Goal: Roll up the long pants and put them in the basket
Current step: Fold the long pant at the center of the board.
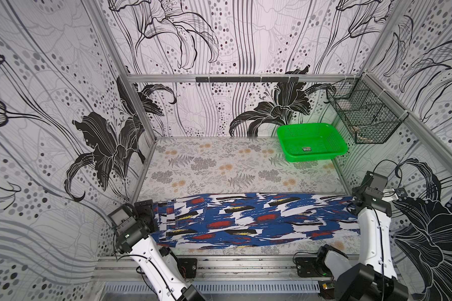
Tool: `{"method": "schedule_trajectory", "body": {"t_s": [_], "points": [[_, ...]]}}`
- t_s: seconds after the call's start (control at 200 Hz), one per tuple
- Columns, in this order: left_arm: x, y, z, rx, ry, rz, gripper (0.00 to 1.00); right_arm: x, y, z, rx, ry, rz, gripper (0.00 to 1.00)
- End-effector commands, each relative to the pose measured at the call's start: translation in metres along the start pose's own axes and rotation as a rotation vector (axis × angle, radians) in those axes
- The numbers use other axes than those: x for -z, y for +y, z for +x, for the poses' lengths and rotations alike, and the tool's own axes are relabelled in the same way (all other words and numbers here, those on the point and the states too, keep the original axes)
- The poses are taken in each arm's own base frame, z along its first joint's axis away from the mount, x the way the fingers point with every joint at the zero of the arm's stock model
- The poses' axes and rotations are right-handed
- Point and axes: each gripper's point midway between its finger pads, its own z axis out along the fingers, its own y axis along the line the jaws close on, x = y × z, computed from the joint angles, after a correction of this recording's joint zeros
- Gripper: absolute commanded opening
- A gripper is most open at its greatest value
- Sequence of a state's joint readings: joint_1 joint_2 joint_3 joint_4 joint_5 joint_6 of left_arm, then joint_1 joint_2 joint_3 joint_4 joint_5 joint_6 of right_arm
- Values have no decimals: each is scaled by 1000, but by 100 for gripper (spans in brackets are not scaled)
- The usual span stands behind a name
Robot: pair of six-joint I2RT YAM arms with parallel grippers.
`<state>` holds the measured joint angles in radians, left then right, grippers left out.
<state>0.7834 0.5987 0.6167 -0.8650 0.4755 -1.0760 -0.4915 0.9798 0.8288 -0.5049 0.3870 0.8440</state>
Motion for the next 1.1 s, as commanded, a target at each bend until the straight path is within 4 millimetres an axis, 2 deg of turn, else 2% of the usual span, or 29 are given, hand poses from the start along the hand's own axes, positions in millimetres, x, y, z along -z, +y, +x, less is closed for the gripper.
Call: {"method": "schedule_trajectory", "body": {"t_s": [0.0,0.25,0.405,0.561,0.646,0.806,1.096], "points": [[4,-30,-2,-97,-16,116,86,-11,34,-18,-71,-70,-112,0],[8,-45,0,-179,-12,115,86,-46,102,-22,-104,-16,-289,0],[11,-52,0,-202,-17,115,86,-65,123,-15,-95,18,-342,0],[10,-53,-2,-203,-19,101,86,-74,98,7,-121,79,-246,0],[11,-55,-2,-211,-19,104,86,-72,74,15,-105,72,-182,0],[10,-53,4,-215,2,109,86,-60,31,25,-42,44,-71,0],[13,-50,17,-258,29,117,86,-34,-26,41,-21,22,-11,0]]}}
